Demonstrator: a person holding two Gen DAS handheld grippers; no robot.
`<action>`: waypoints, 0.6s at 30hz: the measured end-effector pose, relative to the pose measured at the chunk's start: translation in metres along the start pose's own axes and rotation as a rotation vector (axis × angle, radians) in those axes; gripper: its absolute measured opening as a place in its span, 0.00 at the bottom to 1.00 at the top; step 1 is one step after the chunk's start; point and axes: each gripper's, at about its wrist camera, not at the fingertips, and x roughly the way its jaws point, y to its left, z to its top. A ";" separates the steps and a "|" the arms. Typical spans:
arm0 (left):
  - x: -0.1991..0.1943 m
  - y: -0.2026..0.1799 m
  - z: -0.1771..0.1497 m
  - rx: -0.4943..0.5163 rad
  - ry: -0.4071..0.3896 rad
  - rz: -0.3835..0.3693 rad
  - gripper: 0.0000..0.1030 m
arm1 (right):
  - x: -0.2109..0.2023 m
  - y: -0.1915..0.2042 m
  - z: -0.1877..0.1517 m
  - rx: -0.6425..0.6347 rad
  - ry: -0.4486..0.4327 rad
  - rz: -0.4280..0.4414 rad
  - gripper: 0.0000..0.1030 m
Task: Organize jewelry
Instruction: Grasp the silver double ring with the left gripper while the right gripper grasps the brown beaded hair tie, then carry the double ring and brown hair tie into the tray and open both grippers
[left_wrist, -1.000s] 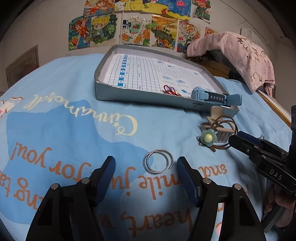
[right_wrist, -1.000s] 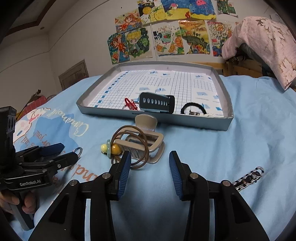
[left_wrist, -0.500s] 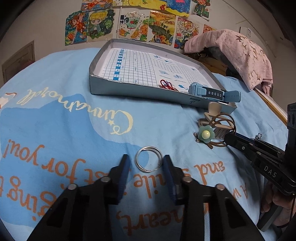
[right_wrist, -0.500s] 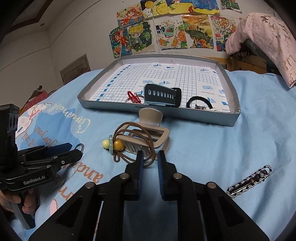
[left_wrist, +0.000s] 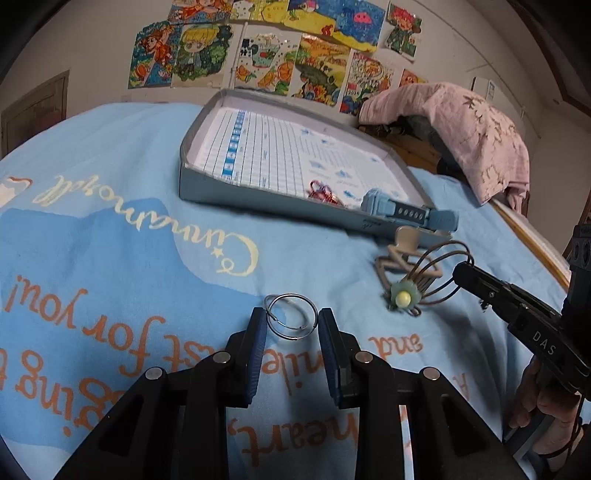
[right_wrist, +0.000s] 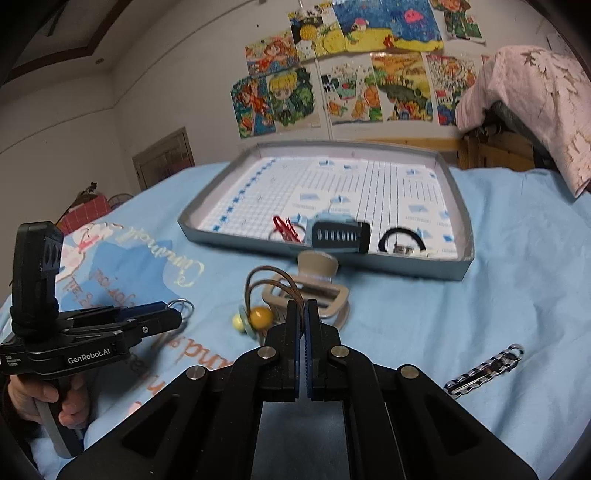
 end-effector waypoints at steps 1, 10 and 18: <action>-0.002 -0.001 0.001 0.004 -0.007 -0.004 0.26 | -0.002 0.001 0.001 -0.005 -0.007 0.002 0.02; -0.017 -0.015 0.025 0.040 -0.034 -0.054 0.26 | -0.025 0.003 0.021 -0.047 -0.069 0.001 0.02; -0.009 -0.023 0.070 0.009 -0.068 -0.110 0.26 | -0.044 -0.012 0.068 -0.049 -0.169 -0.027 0.02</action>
